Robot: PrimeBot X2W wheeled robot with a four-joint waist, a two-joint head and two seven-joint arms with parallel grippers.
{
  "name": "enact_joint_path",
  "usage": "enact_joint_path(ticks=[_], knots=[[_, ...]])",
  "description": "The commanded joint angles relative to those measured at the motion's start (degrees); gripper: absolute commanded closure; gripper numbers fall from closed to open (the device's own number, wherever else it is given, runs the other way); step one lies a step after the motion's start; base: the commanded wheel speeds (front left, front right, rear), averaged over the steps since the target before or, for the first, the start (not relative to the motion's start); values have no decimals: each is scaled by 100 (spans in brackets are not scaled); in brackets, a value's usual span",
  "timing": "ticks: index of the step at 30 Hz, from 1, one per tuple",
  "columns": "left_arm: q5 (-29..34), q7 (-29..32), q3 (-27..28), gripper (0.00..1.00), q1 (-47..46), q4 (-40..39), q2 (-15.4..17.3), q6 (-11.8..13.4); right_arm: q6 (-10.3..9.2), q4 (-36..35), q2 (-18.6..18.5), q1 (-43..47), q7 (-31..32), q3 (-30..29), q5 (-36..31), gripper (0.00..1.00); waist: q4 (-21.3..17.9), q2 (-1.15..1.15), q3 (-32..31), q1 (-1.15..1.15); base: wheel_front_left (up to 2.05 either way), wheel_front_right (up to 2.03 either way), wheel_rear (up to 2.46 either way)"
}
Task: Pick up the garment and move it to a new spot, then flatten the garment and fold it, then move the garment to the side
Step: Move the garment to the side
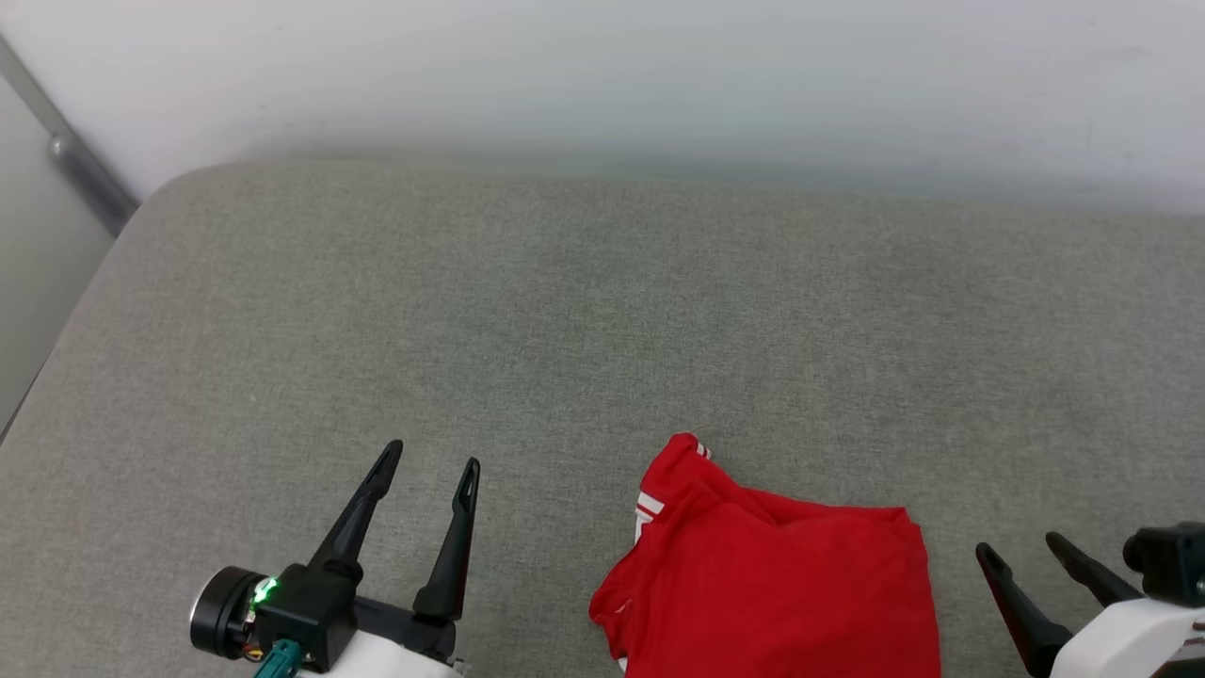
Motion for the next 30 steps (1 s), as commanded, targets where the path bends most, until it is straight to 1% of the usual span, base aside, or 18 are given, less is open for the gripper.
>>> enact_joint_path(ticks=[1, 5, 8, 10, 12, 16, 18, 23, 26, 27, 28, 29, 30], knots=[[31, -12, -5, 0, -89, -26, -6, -5, -3, -101, -69, -36, 124, 13, 46, 0, 30, 0, 47, 0, 0, 0, 0], [64, -12, -14, 0, -149, -49, -40, -5, -3, -418, -180, -106, 1500, 2, 448, 0, 131, 0, 180, 0, 0, 0, 0], [70, -12, -36, 0, -220, -27, -63, -5, -3, -555, -141, -109, 2407, -28, 570, 0, 233, 0, 274, 0, 0, 0, 0], [68, -12, -73, 0, -256, -6, -80, -5, -3, -626, -95, -126, 2843, -32, 539, 0, 323, 0, 345, 0, 0, 0, 0], [67, -12, -116, 0, -283, 26, -92, -5, -3, -607, 27, -161, 3141, -25, 580, 0, 418, 0, 417, 0, 0, 0, 0], [43, -12, -187, 0, -387, 85, -103, -5, -3, -492, 183, -220, 3467, -9, 539, 0, 616, 0, 549, 0, 0, 0, 0], [21, -12, -189, 0, -420, 117, -96, -5, -3, -403, 194, -262, 3535, 7, 484, 0, 698, 0, 614, 0, 0, 0, 0], [1, -12, -230, 0, -491, 169, -89, -5, -3, 50, 335, -349, 3545, 142, 474, 0, 845, 0, 718, 0, 0, 0, 0], [34, -12, -273, 0, -525, 213, -107, -5, -3, 445, 307, -387, 3472, 325, 323, 0, 898, 0, 741, 0, 0, 0, 0], [39, -12, -287, 0, -538, 226, -119, -5, -3, 562, 313, -405, 3423, 387, 290, 40, 908, 0, 741, 0, 0, 0, 0], [40, -12, -308, 0, -553, 237, -126, -4, -3, 671, 302, -436, 3360, 422, 226, 89, 914, 0, 742, 0, 0, 0, 0], [38, -12, -323, 0, -571, 245, -137, -5, -4, 768, 260, -468, 3312, 471, 154, 100, 918, 0, 740, 0, 0, 0, 0], [28, -12, -337, 0, -581, 251, -148, -4, -3, 841, 204, -480, 3271, 544, 90, 100, 915, 0, 730, 0, 0, 0, 0]])
